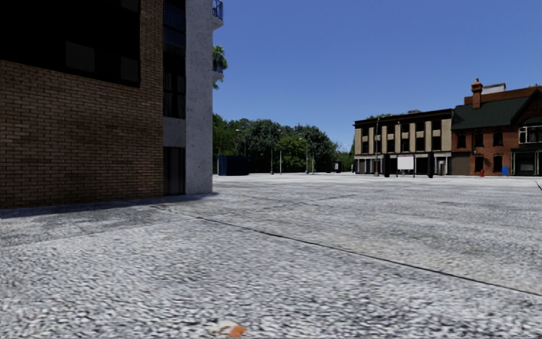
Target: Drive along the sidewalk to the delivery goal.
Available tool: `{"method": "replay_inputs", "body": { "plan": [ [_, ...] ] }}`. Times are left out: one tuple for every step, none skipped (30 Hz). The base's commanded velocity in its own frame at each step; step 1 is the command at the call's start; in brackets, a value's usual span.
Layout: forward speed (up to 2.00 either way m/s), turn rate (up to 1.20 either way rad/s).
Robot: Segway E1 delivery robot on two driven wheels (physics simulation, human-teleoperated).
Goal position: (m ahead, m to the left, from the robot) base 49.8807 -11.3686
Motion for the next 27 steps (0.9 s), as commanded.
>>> {"method": "replay_inputs", "body": {
  "plan": [
    [1.9,0.0],
    [1.9,0.0],
    [1.9,0.0],
    [1.9,0.0],
    [1.9,0.0],
    [1.9,0.0],
    [1.9,0.0],
    [1.9,0.0],
    [1.9,0.0],
    [1.9,0.0],
    [1.9,0.0],
    [1.9,0.0],
    [1.9,0.0],
    [1.9,0.0],
    [1.9,0.0],
    [1.9,0.0],
    [1.9,0.0],
    [1.9,0.0],
    [1.9,0.0],
    [1.9,0.0],
    [1.9,0.0],
    [1.9,0.0],
    [1.9,0.0],
    [1.9,0.0],
    [1.9,0.0],
    [1.9,0.0],
    [1.9,0.0]
  ]
}}
